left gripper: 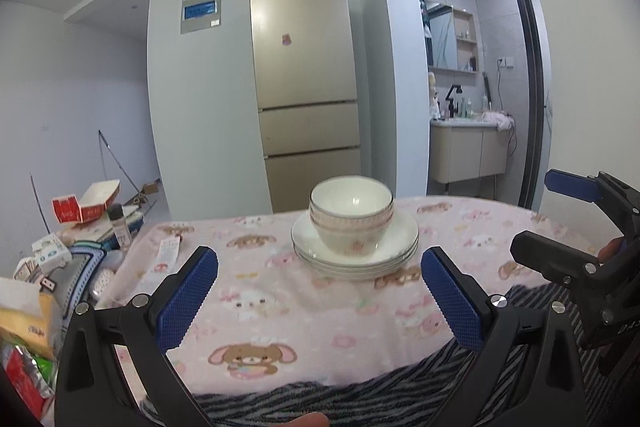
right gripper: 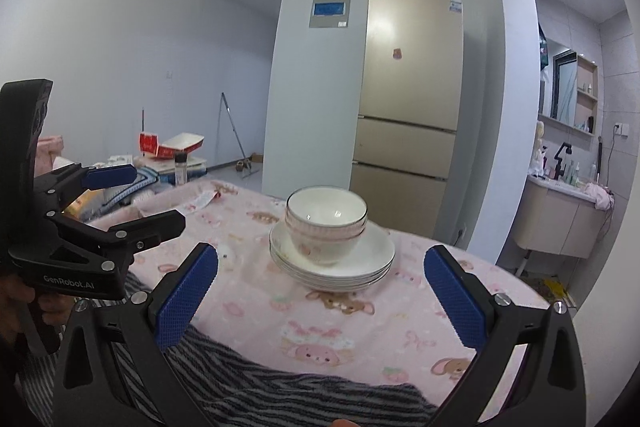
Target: Organize plates and bowls
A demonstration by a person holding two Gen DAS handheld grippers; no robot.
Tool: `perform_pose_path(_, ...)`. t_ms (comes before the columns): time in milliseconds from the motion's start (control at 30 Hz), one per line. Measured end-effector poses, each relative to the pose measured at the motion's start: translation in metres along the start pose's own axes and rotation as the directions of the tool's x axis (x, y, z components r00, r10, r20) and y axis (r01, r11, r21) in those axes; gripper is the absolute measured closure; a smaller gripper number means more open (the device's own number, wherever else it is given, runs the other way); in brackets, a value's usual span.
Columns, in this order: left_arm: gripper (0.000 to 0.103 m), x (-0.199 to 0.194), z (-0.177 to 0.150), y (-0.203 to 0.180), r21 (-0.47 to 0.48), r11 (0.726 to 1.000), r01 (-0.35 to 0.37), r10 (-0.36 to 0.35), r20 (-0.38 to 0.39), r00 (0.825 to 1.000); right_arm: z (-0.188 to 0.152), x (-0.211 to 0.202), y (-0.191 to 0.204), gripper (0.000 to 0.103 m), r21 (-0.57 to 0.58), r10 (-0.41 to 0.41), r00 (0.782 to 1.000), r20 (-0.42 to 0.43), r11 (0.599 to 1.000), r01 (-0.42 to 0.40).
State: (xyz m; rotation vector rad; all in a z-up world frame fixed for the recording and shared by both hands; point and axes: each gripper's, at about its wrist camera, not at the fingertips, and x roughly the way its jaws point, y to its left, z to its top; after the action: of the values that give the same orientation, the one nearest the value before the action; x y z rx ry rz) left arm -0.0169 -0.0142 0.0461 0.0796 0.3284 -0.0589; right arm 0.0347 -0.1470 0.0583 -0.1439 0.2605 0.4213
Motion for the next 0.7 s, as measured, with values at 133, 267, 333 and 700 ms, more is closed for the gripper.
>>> perform_pose_path(133,0.0,0.013,-0.009,0.0,0.003,1.0,-0.01,0.01,-0.023,1.0,-0.013,0.007,0.0,0.0,0.018,0.001,1.0,0.019,1.0,-0.001)
perform_pose_path(267,0.0,0.023,-0.02,-0.005,0.026,0.999,-0.019,0.019,-0.034,0.999,-0.02,0.017,-0.004,0.0,0.039,0.013,1.0,-0.028,0.999,-0.012)
perform_pose_path(333,0.0,0.026,-0.025,-0.008,0.039,0.999,-0.013,0.015,-0.043,0.999,-0.024,0.02,-0.005,0.0,0.053,0.01,0.999,-0.039,0.999,-0.008)
perform_pose_path(700,0.0,0.04,-0.035,-0.02,0.095,0.995,-0.033,0.042,-0.096,0.995,-0.031,0.024,0.0,0.0,0.036,-0.006,0.997,-0.077,0.999,0.009)
